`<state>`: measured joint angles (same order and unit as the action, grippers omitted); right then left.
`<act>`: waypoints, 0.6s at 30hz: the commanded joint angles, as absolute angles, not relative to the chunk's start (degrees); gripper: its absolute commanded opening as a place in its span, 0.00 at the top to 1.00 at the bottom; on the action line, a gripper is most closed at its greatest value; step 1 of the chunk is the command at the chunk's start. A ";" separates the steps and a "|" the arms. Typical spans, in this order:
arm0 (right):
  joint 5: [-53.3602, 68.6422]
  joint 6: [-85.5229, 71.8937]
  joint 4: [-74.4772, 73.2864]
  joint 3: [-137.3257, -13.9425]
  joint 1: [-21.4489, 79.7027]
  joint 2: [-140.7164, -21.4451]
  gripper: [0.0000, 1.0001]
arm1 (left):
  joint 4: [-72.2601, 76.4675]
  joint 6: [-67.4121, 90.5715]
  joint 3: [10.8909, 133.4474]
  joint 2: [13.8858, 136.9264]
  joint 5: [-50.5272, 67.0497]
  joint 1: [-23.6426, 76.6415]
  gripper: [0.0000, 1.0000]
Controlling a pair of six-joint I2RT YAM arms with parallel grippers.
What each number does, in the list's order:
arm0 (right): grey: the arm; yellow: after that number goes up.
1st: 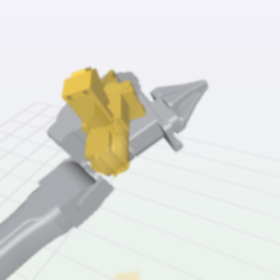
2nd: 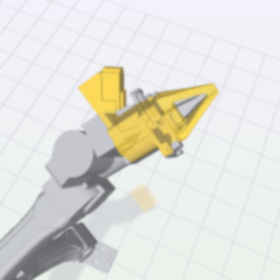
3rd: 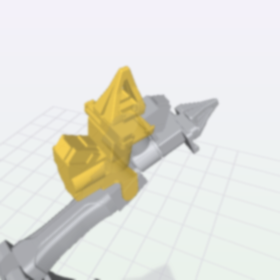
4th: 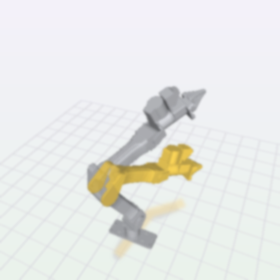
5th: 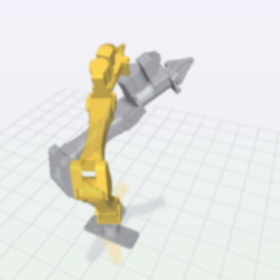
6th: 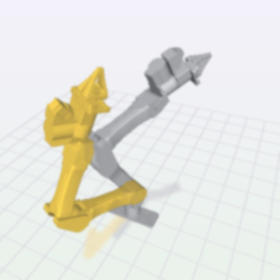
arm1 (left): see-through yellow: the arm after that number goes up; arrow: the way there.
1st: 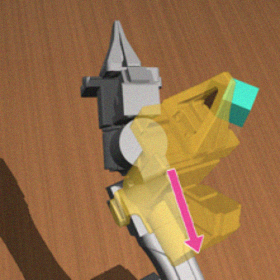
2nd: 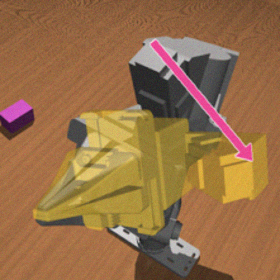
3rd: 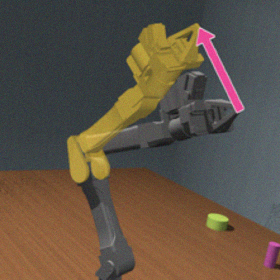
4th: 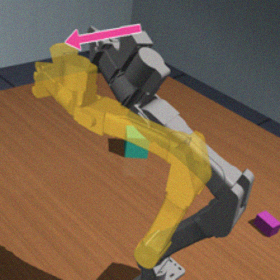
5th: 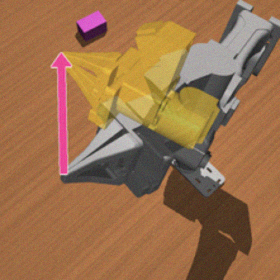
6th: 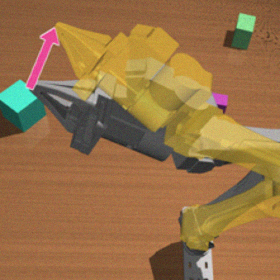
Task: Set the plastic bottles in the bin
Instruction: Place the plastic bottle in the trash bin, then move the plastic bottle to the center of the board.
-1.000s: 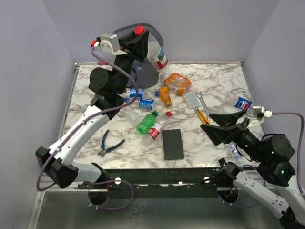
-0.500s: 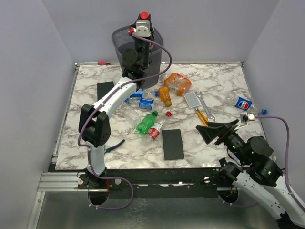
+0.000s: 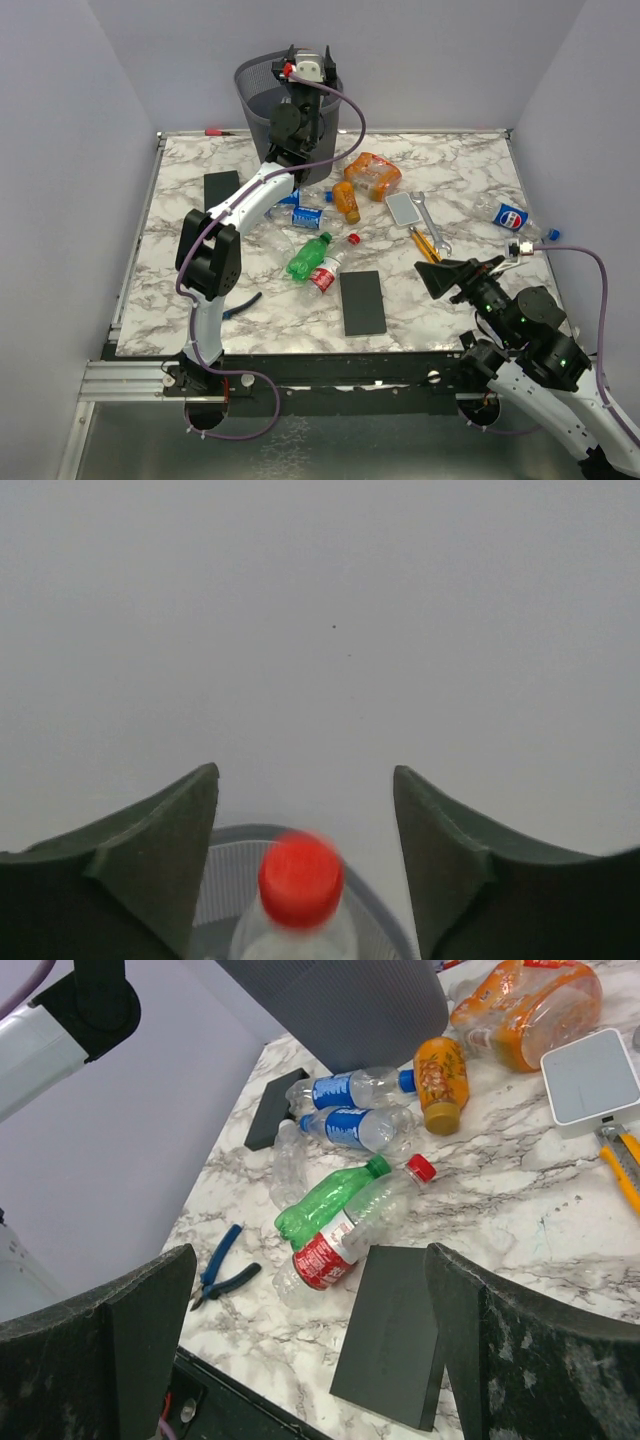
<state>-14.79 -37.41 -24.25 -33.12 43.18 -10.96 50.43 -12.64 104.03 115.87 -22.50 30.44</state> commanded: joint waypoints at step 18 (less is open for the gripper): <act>-34.14 -31.86 -34.06 -45.05 43.56 -21.48 0.00 | 33.59 2.82 72.19 74.83 -18.36 46.13 0.01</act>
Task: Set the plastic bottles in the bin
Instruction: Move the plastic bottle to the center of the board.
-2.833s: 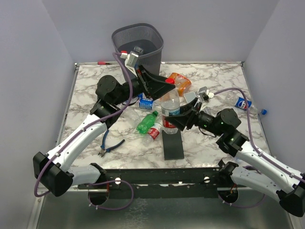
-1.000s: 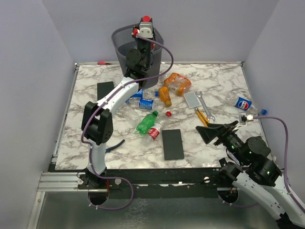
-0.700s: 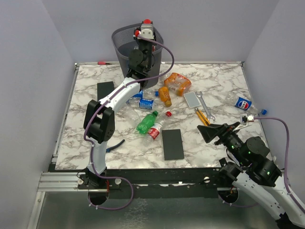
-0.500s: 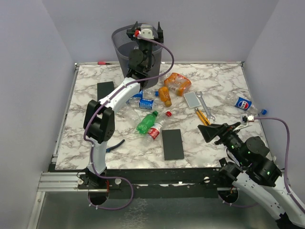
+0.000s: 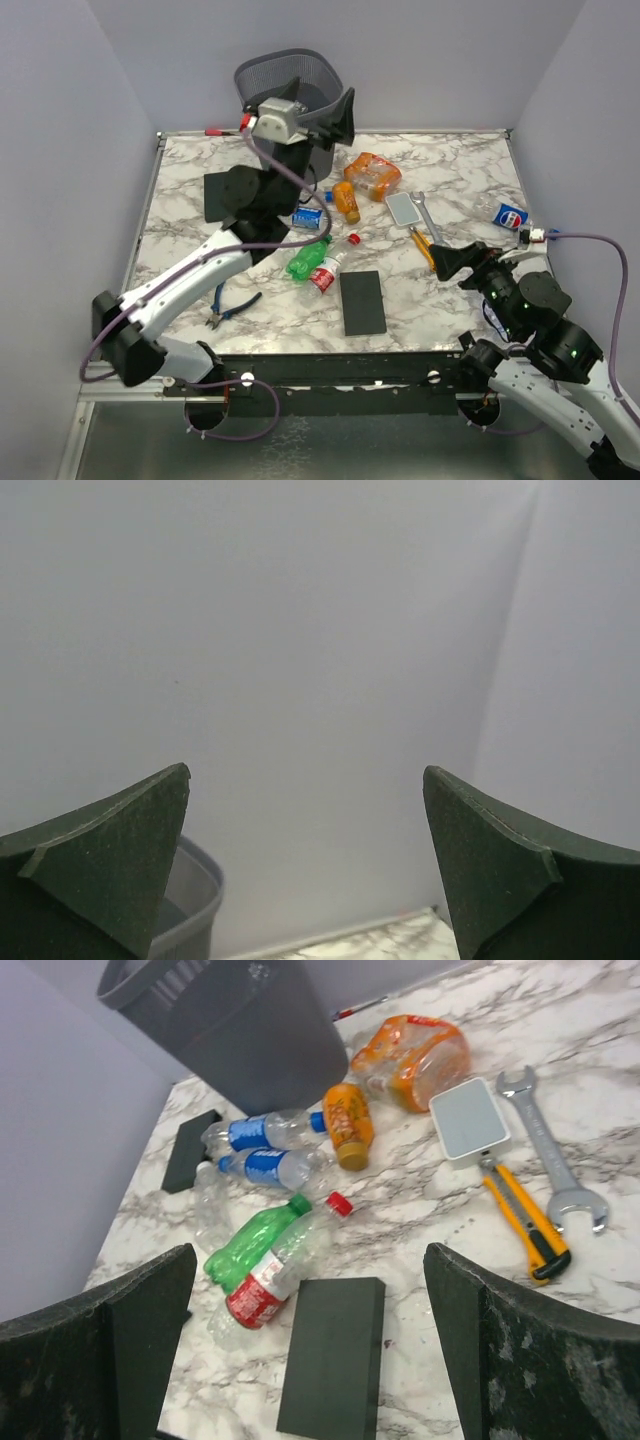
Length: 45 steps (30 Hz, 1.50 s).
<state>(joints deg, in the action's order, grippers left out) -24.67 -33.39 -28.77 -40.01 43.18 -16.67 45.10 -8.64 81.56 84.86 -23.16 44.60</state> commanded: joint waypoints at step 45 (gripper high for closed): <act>-20.42 -79.16 -15.09 -48.27 -11.56 -80.76 0.01 | 6.07 24.08 28.56 36.33 -14.26 46.32 0.01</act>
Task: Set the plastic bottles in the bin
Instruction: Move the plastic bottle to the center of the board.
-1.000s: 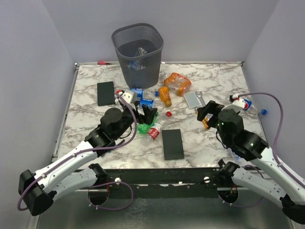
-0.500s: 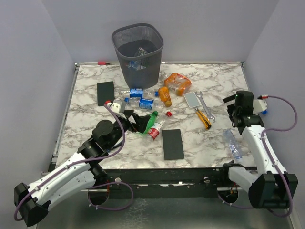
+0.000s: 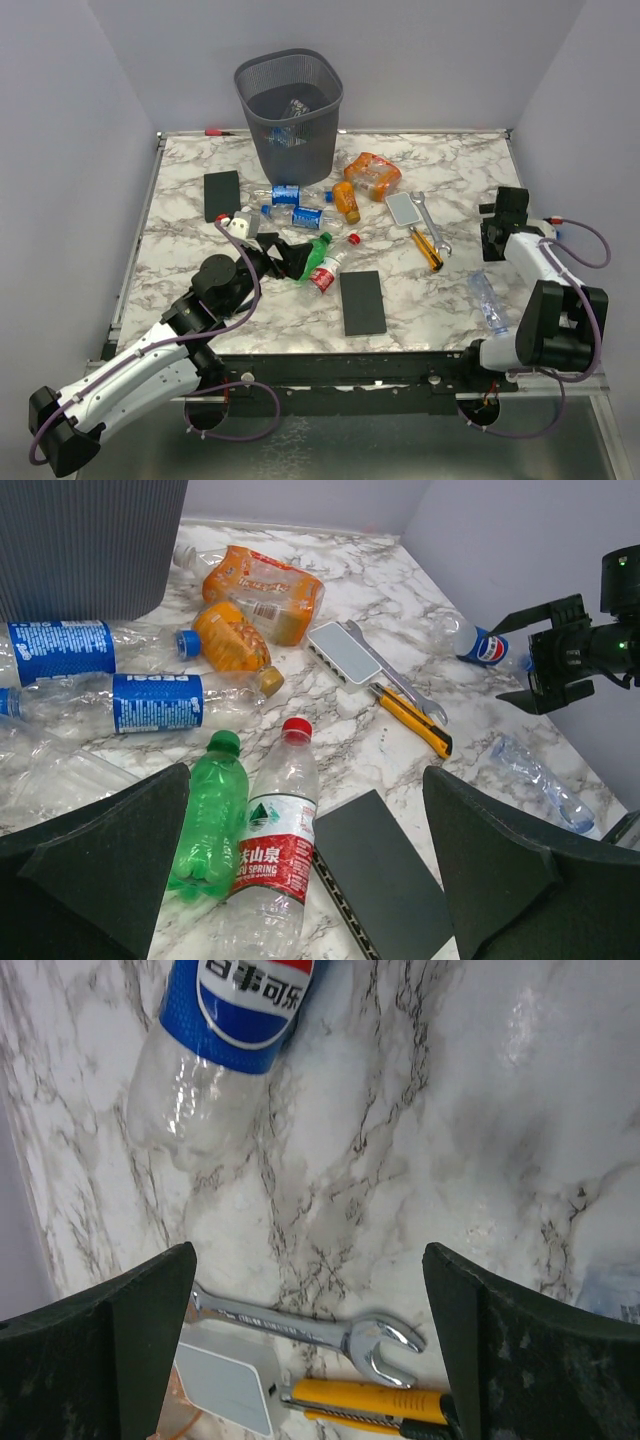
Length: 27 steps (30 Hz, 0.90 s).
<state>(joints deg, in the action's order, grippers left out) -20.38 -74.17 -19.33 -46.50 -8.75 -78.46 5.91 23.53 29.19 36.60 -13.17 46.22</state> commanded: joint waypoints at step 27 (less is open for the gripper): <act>-18.60 -83.18 -16.07 -62.72 -15.41 -99.88 0.02 | 5.88 23.20 28.65 39.45 -15.37 46.32 0.01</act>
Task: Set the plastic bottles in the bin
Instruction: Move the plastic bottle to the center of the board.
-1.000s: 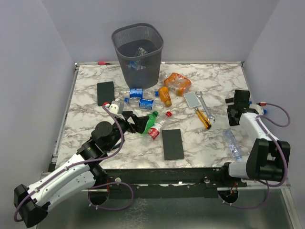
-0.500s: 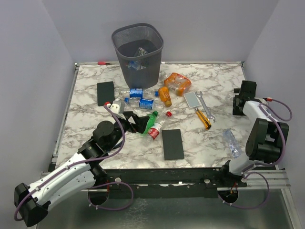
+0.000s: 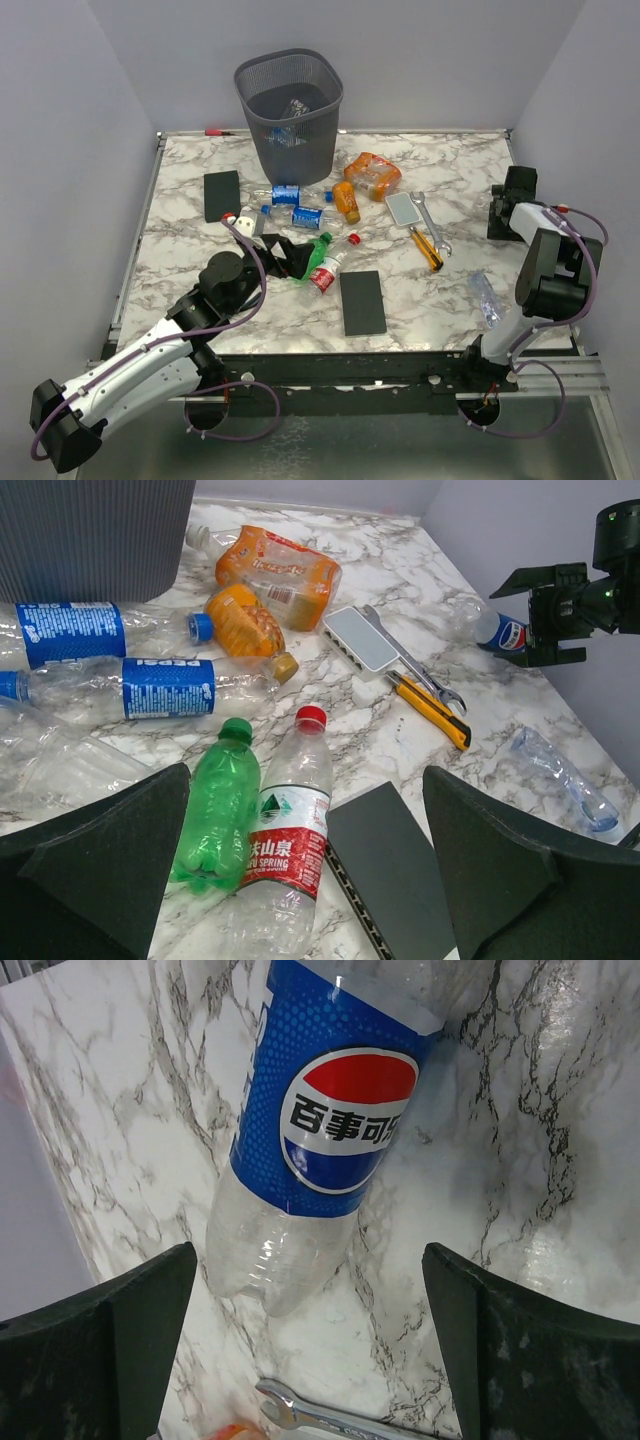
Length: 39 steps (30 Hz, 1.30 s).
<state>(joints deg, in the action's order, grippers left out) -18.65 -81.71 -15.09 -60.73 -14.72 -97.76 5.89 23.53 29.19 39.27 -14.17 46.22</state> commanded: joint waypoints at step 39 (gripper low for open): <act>-10.06 -66.22 -6.94 -58.99 -15.59 -97.35 0.50 | 5.69 23.82 28.74 39.45 -15.45 46.31 0.01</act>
<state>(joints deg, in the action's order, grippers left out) -12.95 -71.77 -9.74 -59.75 -15.88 -102.30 5.89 23.53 29.19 39.92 -14.81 46.22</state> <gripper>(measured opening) 0.604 0.990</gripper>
